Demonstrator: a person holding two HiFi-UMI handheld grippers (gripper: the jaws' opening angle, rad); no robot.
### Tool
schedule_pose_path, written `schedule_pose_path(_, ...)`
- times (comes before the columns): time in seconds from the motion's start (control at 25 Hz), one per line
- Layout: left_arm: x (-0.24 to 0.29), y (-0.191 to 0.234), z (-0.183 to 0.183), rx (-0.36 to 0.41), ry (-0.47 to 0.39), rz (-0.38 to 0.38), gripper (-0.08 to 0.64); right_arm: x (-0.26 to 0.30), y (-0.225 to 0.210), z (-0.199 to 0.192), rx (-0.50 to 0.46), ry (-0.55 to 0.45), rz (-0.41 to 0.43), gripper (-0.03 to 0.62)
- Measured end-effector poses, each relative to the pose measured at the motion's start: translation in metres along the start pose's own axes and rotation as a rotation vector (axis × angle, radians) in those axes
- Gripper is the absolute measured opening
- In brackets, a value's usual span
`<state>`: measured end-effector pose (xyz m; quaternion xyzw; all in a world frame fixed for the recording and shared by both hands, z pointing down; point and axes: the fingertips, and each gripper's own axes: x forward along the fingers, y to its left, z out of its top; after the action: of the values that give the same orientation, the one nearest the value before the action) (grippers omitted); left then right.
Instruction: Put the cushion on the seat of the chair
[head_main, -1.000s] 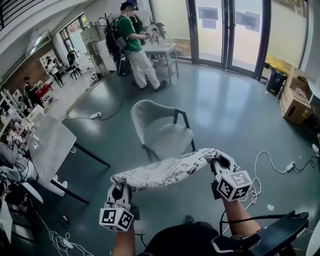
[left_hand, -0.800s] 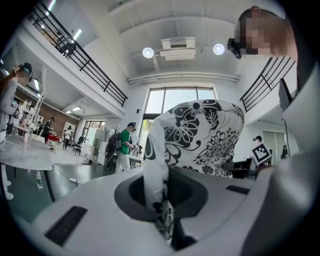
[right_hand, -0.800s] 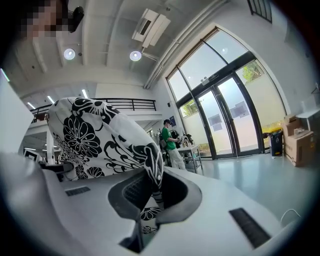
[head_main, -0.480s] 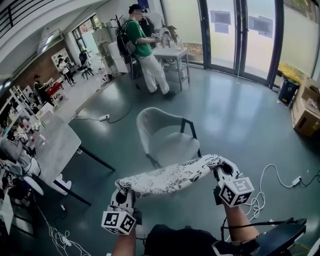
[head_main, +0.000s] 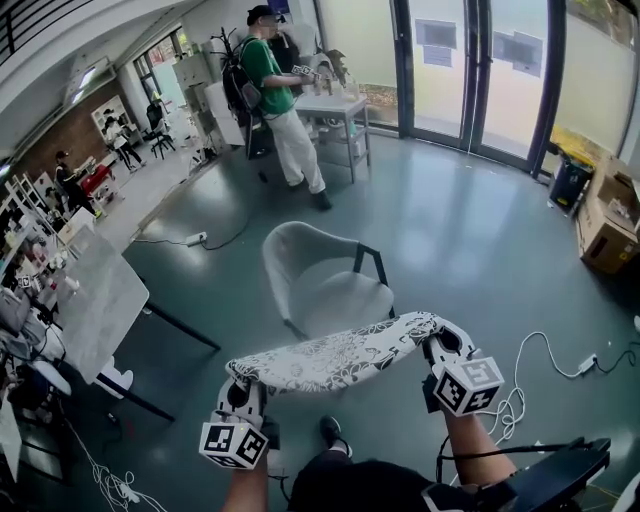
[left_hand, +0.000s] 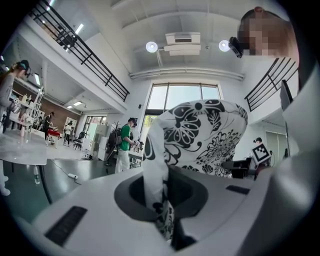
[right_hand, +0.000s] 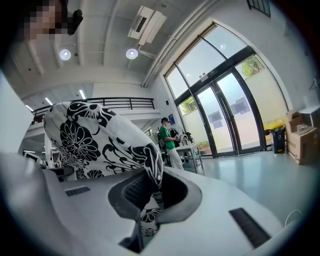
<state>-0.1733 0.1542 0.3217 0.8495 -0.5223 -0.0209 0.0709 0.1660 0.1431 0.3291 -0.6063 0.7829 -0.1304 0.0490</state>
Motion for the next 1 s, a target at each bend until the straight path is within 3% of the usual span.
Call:
schedule_pose_path(0.32,0.053,0.035,-0.001,-0.018,0.008,-0.026,0.021,0.052,-0.009,-0.002,-0.004,0.015,-0.038,0.023)
schedule_pose_path(1.0,0.153,0.149,0.026,-0.021,0.034,-0.131,0.021,0.178,0.025,0.010,-0.018,0.051,-0.122,0.023)
